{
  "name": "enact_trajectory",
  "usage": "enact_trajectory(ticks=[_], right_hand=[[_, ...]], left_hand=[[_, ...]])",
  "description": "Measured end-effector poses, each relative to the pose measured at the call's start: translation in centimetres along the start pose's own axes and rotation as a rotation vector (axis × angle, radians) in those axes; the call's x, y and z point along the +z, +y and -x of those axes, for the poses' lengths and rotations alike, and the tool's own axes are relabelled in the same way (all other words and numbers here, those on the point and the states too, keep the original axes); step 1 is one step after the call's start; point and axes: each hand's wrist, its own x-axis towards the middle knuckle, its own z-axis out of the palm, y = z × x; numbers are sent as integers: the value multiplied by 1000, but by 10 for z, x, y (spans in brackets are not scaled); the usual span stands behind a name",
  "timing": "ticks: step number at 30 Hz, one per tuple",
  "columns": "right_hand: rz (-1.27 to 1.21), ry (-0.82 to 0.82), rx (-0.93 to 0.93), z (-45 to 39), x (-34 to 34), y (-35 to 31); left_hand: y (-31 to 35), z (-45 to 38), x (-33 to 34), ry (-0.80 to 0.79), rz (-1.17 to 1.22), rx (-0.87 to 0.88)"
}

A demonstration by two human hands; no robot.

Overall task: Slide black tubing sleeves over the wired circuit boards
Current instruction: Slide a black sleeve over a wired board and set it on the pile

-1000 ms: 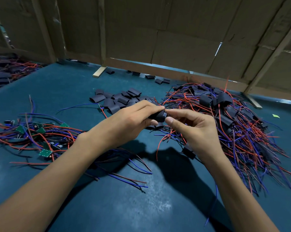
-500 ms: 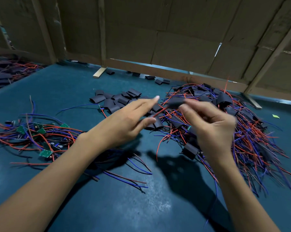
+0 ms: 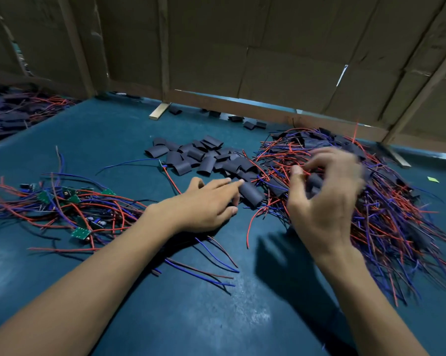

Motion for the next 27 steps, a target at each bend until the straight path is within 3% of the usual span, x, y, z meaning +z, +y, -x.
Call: enact_trajectory(ticks=[1,3,5,6,8,12,15,20,25,27], right_hand=[[-165,-168,-94,1,1,-6],[-371,-669,-179,7,1,-20],[-243,-1088,-251,19,7,-32],[-166,-1185,-282,26,10,-34],[-98,-1228,-290,31,15,-37],[-203,-1236,-227,24,13,-35],[-115,-1185,-247,15,7,-24],[-7,-1138,-73,-14,-21,6],[163,-1280,141,-21,-32,20],[149,-1154,83,-14,-28,15]], left_hand=[[3,-1,-2,-15,5,-7],[8,-2,-9,4,15,-19],[9,1,-17,33,-43,-1],[9,3,-19,39,-99,13],[4,8,-20,29,-131,5],[-10,18,-22,2,80,-119],[-24,24,-31,-43,131,-153],[-38,25,-38,-8,89,-165],[-37,28,-35,38,37,-134],[-37,27,-35,32,4,-116]])
